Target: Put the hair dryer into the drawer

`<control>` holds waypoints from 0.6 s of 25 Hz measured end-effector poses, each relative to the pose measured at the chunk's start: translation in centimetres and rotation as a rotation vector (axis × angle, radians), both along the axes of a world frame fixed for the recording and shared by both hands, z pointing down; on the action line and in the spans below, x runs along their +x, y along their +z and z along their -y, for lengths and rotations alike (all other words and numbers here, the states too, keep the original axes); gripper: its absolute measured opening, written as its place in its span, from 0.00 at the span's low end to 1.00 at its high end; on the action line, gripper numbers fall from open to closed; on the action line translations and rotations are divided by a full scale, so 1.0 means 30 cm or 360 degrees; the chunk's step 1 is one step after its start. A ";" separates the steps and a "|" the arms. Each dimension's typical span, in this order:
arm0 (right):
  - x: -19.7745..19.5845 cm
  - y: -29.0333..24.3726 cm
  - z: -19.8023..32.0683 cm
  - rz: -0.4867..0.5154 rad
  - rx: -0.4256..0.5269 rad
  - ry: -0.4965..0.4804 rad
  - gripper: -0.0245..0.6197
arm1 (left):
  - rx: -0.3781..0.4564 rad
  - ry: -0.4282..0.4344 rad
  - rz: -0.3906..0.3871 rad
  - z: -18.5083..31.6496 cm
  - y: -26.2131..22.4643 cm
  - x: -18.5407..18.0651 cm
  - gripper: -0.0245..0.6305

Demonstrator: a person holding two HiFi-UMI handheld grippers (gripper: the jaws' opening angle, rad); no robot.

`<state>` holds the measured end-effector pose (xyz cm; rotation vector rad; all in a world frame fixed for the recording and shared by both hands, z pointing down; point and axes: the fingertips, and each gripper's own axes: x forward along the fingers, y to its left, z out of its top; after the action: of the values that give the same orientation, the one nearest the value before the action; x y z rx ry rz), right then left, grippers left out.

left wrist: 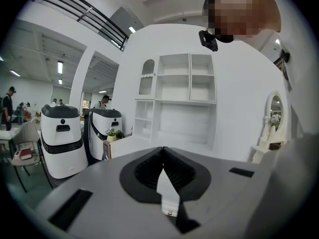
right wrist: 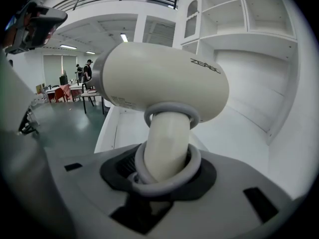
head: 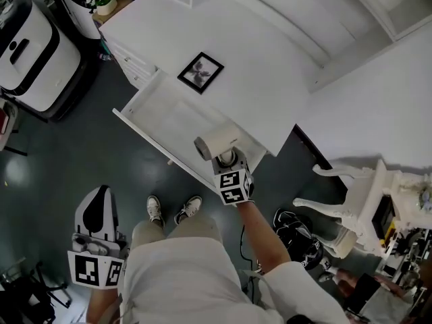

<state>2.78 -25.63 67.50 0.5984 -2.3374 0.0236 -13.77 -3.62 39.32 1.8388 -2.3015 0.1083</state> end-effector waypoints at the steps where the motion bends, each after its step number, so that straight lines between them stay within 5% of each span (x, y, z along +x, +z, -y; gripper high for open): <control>1: -0.006 0.023 0.005 -0.0019 -0.0006 -0.0014 0.32 | -0.0006 -0.0007 -0.0003 -0.003 0.009 0.002 0.06; 15: -0.053 0.282 0.065 -0.0257 -0.0093 -0.0116 0.32 | -0.0111 -0.0152 -0.0029 -0.078 0.089 -0.014 0.06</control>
<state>1.19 -27.57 75.97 0.4686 -2.1924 0.0094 -14.20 -1.29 41.99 1.6870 -2.3377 0.1549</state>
